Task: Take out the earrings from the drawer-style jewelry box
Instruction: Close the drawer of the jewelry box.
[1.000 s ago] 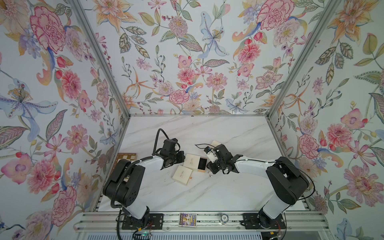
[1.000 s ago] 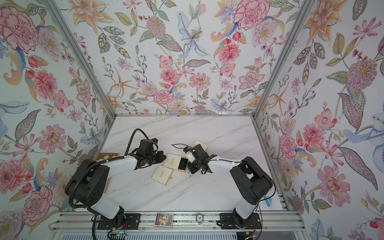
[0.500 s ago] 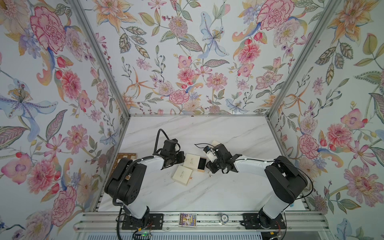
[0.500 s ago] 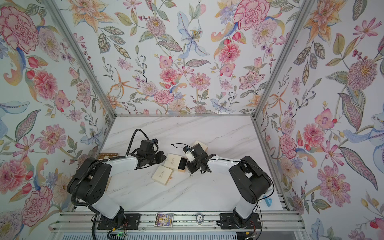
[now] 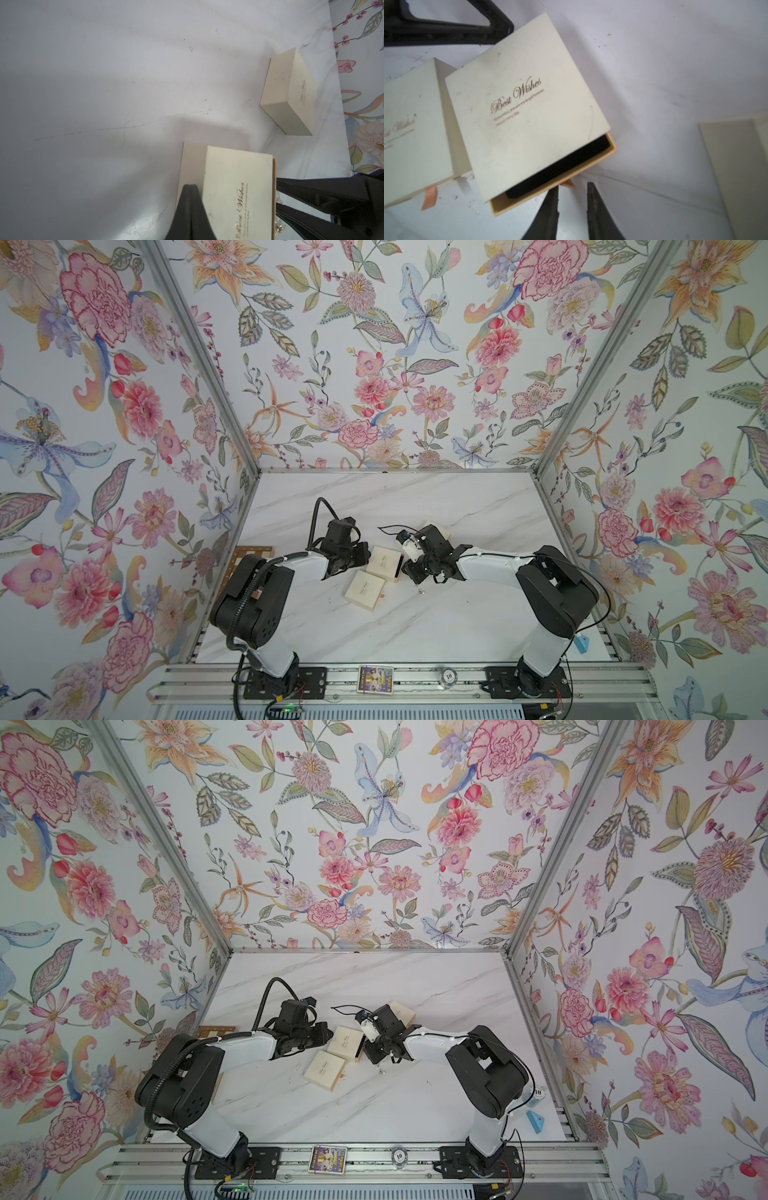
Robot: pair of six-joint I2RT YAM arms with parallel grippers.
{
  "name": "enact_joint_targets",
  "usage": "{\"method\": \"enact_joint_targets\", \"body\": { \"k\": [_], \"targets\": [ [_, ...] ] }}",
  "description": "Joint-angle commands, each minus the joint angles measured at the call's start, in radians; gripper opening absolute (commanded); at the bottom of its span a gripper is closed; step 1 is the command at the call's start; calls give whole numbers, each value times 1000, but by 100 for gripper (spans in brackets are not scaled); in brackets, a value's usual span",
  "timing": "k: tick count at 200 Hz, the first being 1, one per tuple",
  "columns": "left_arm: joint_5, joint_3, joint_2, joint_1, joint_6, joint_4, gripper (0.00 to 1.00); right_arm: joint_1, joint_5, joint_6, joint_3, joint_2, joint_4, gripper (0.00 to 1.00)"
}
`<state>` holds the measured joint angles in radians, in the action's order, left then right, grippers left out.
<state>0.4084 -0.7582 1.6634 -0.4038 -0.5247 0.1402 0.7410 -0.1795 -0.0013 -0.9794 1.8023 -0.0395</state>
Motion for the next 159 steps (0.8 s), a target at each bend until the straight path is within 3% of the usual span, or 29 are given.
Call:
{"method": "enact_joint_targets", "body": {
  "k": [1,85,126,159],
  "targets": [
    [11,22,0,5,-18,9,0,18,-24,9,-54,37,13,26],
    [-76,61,-134,5,-11,-63,0,49,-31,3,-104,53,-3,26],
    [-184,-17,-239,8,36,-188,0,16,38,13,-54,-77,-1,26],
    [-205,-95,-287,9,67,-195,0,-107,83,73,-2,-221,5,30]
  ]
}}
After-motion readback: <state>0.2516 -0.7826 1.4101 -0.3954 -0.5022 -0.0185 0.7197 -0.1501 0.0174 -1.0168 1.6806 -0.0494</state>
